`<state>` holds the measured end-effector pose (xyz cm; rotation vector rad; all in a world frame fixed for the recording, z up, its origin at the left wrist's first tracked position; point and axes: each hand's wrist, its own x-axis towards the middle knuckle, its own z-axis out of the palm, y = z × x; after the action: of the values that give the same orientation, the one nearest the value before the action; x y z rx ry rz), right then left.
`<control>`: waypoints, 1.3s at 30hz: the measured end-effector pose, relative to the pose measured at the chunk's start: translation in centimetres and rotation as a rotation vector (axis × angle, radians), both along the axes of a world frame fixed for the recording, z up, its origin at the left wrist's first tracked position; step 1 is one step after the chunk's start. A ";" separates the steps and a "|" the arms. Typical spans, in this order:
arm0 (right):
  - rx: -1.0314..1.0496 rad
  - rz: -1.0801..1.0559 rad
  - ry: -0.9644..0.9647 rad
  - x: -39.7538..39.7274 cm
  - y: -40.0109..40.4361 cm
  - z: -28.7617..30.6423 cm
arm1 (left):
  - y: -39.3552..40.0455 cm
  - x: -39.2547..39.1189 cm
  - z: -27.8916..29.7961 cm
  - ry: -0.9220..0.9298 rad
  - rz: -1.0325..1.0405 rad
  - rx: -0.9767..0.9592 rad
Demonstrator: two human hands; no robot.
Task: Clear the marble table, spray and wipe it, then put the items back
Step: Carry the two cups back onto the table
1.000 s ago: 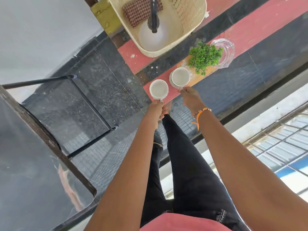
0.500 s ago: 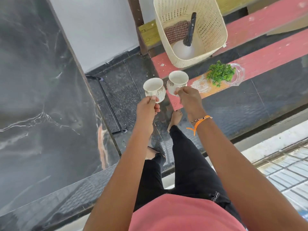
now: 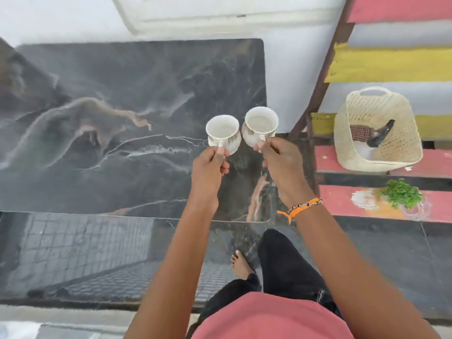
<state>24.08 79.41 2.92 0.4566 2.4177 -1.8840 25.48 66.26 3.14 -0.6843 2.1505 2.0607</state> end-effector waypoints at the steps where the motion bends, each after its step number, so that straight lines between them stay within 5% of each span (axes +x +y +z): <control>1: -0.007 0.039 0.009 -0.3 -1.6 0.4 | -1.7 0.2 0.4 0.009 0.040 -0.009; 17: -0.051 0.358 0.040 -8.2 -25.5 -0.3 | -25.9 -2.3 0.2 0.094 0.433 -0.056; 39: 0.053 0.264 0.026 -19.7 -53.2 -2.5 | -55.0 -16.2 -3.1 0.070 0.253 -0.034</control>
<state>4.36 26.24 0.38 0.1067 2.4081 -1.7299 9.23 11.25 0.02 -0.9462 2.2445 2.2024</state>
